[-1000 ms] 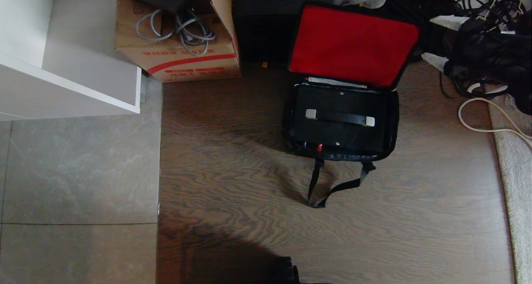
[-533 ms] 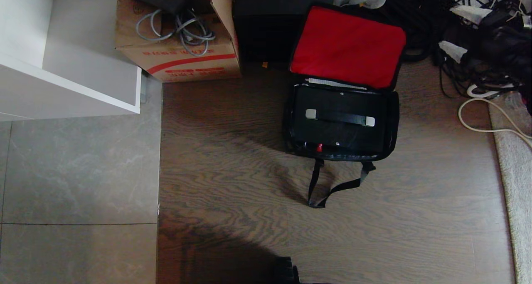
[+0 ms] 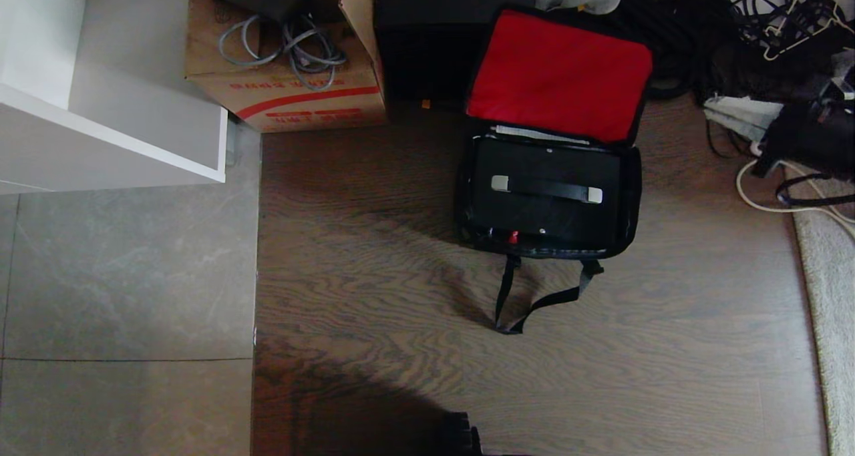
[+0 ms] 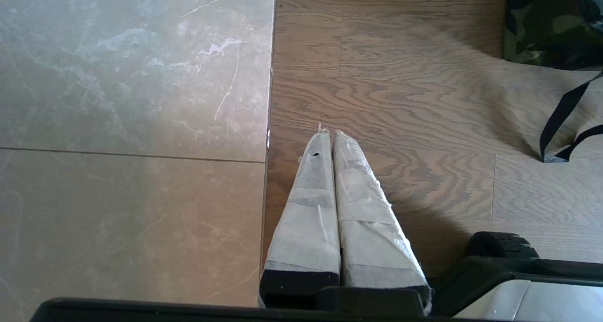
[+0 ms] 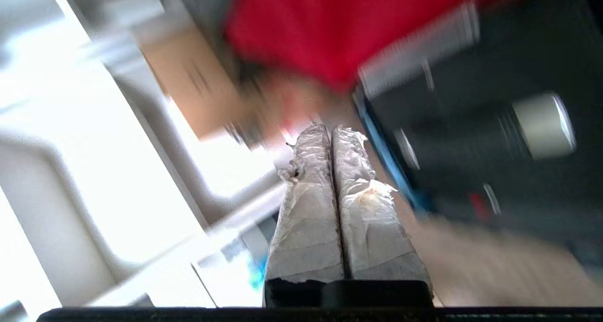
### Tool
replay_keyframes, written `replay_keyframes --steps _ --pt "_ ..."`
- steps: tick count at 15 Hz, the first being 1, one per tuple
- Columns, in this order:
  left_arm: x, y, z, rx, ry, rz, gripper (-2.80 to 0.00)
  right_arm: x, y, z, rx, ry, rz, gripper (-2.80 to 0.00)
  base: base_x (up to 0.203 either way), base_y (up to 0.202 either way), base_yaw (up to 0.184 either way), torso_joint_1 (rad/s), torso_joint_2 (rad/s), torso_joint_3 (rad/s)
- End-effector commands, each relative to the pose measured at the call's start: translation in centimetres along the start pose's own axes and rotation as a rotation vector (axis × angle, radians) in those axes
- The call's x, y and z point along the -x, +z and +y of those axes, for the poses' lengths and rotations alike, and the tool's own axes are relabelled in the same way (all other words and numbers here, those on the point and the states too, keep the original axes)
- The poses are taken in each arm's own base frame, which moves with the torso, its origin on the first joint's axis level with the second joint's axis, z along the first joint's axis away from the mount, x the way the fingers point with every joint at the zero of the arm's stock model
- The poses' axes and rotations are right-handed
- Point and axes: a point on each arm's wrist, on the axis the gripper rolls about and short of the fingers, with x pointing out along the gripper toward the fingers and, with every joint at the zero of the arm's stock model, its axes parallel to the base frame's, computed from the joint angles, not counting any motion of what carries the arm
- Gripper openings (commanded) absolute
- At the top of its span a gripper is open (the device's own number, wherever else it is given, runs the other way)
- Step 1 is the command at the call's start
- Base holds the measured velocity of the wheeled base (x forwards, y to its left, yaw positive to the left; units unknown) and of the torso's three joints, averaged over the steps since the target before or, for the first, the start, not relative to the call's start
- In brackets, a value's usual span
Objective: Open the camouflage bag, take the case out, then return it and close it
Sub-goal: Grip the handle
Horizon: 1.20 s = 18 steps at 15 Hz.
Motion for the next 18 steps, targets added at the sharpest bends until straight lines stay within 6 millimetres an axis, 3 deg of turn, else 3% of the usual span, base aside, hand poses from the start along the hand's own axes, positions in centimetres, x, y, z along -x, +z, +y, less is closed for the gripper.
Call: replay_keyframes --steps 1,4,7,11,13,18 --pt "0.0 -0.2 0.0 0.0 0.001 0.006 -2.8 4.4 -4.0 2.5 0.187 0.008 0.03 -2.8 0.0 0.0 0.0 0.0 0.0 0.0" --pt "0.0 -0.2 0.0 0.0 0.001 0.006 -2.8 8.9 -8.7 3.1 0.531 -0.028 0.057 -2.8 0.0 0.0 0.0 0.0 0.0 0.0" --pt "0.0 -0.2 0.0 0.0 0.0 0.006 -2.8 13.3 -14.0 1.8 0.819 -0.183 0.141 -2.8 0.0 0.0 0.0 0.0 0.0 0.0" --pt "0.0 -0.2 0.0 0.0 0.0 0.006 -2.8 19.2 -20.6 1.8 0.946 -0.522 0.127 -2.8 0.0 0.0 0.0 0.0 0.0 0.0" --pt "0.0 -0.2 0.0 0.0 0.001 0.006 -2.8 22.2 -23.6 1.5 0.998 -0.609 0.119 -2.8 0.0 0.0 0.0 0.0 0.0 0.0" --pt "0.0 -0.2 0.0 0.0 0.0 0.006 -2.8 26.9 -27.4 -0.9 1.123 -0.651 -0.009 -2.8 0.0 0.0 0.0 0.0 0.0 0.0"
